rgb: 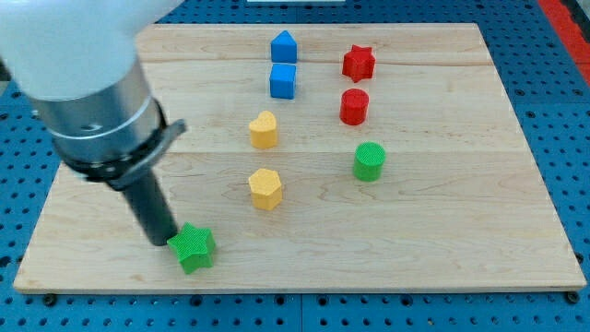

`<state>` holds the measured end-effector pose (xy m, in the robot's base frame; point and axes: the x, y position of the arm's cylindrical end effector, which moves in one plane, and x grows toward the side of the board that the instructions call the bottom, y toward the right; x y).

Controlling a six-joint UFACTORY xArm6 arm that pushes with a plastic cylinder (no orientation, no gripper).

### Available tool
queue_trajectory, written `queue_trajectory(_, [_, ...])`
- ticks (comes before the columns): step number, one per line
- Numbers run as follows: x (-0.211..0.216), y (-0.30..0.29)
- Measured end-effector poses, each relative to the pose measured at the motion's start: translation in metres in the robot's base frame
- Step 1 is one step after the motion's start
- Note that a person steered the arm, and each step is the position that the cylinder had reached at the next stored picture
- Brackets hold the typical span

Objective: Move the green star close to yellow heart

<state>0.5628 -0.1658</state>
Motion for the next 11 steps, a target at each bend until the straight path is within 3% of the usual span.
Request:
queue_trajectory(1, [0.0,-0.005])
queue_trajectory(2, [0.001,0.028])
queue_trajectory(4, [0.032,-0.035])
queue_trajectory(5, [0.055,-0.003])
queue_trajectory(6, [0.033,0.025])
queue_trajectory(8, [0.027,0.116])
queue_trajectory(10, [0.025,0.145])
queue_trajectory(11, [0.021,0.089])
